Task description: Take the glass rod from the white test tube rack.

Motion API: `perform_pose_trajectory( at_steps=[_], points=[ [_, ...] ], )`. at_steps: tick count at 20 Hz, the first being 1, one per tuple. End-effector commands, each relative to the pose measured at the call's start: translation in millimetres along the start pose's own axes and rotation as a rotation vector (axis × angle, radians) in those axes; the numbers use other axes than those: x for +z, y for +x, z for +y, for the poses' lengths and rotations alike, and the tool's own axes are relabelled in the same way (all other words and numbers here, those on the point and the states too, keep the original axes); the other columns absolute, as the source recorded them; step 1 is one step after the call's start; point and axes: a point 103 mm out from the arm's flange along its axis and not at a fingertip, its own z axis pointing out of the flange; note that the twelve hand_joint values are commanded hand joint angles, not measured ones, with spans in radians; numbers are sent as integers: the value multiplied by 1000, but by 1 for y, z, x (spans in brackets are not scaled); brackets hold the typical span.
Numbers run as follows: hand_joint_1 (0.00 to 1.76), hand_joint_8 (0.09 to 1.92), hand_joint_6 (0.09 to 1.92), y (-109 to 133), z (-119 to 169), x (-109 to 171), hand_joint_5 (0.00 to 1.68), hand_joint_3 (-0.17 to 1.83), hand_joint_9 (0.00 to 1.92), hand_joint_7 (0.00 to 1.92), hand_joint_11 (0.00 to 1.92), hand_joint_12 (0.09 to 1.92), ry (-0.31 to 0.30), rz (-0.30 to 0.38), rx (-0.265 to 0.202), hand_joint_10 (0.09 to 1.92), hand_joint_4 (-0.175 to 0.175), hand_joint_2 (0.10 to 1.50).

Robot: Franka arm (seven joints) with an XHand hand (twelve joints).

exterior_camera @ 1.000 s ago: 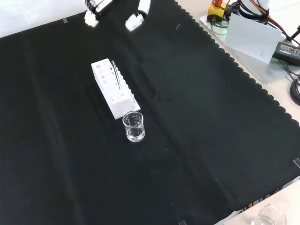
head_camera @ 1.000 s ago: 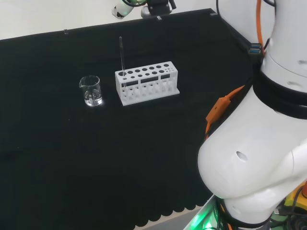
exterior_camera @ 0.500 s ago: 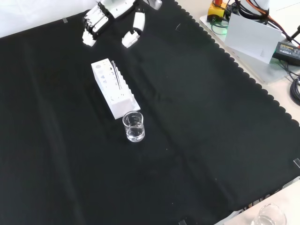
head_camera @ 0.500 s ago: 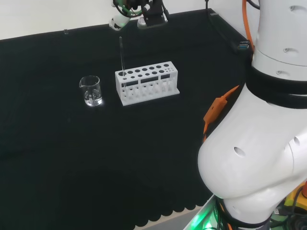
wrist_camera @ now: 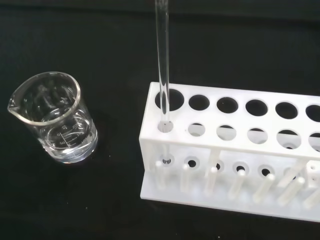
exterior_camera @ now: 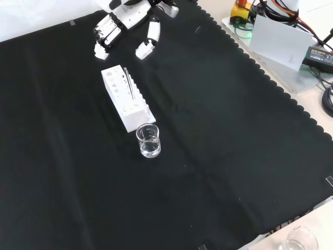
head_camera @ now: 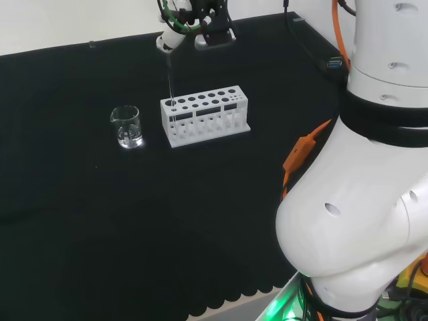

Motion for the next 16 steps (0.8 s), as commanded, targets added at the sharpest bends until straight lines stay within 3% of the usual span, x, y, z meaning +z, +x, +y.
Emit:
perform_pose_trajectory(
  at_steps=[1,10,16],
  points=[
    [525,768,87,-2,3,6,192,612,94,39,9,1439,10,9,-5,847,-107,909],
    [517,777,87,-8,20,23,230,605,121,71,12,1440,20,29,-22,852,-112,903],
    [520,772,103,-7,22,23,409,599,145,89,19,1435,20,29,-20,846,-129,905]
  ],
)
